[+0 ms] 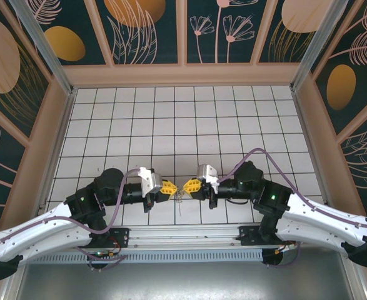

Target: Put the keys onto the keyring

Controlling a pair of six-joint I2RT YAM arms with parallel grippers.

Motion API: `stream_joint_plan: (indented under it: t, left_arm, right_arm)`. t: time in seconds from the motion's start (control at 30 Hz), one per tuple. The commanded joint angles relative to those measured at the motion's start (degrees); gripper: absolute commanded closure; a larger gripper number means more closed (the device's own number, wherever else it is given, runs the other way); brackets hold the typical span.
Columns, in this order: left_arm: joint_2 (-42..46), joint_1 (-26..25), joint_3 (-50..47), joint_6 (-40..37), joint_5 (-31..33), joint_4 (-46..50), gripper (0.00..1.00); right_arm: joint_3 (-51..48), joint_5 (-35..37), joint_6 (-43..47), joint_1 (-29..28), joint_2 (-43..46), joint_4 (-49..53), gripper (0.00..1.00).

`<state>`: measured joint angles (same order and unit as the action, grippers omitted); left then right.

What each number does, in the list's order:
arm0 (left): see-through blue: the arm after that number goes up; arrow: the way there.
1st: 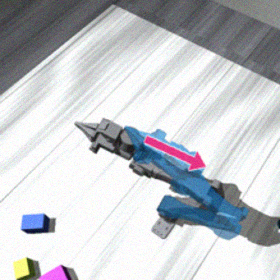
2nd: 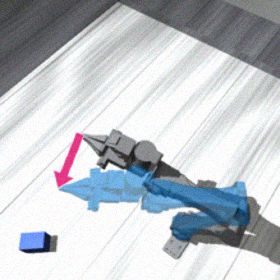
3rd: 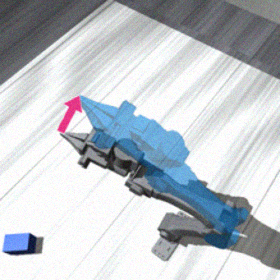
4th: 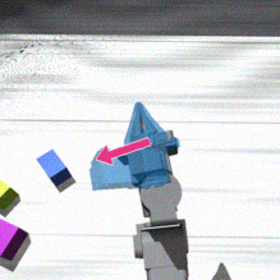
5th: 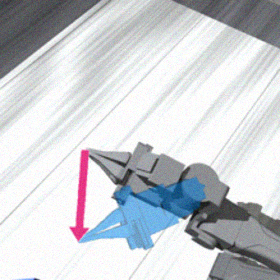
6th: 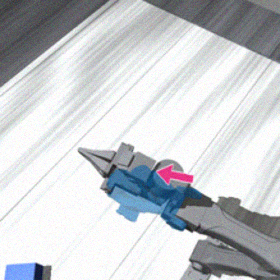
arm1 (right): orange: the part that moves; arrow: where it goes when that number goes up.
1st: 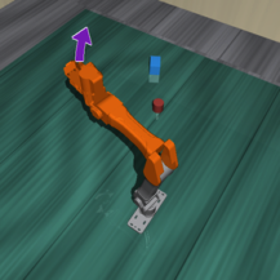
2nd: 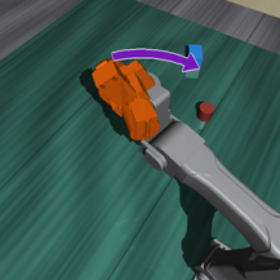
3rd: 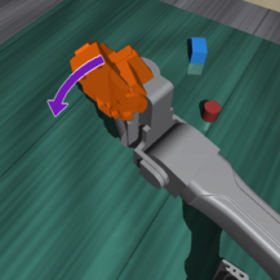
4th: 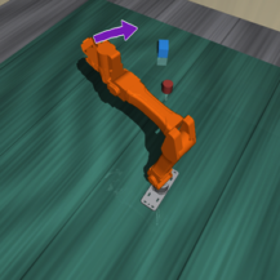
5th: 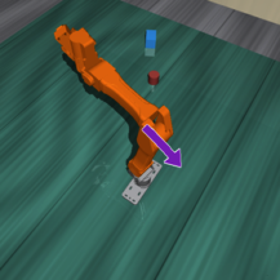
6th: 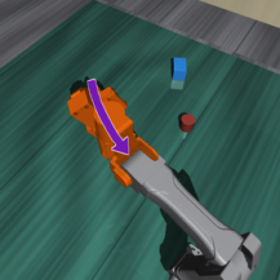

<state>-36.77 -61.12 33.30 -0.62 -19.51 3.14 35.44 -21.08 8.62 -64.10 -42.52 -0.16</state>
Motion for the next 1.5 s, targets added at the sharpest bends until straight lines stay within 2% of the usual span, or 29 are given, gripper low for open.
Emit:
stream_joint_plan:
  t: [0.0, 1.47]
  left_arm:
    - [0.7, 0.1, 0.0, -0.5, -0.8, -3.0, 1.0]
    - [0.5, 0.1, -0.1, -0.6, -0.9, -2.9, 1.0]
  right_arm:
    - [-0.5, -0.8, -0.2, 0.3, 1.1, -0.5, 1.0]
    - [-0.1, -3.5, 0.2, 0.4, -0.7, -2.2, 1.0]
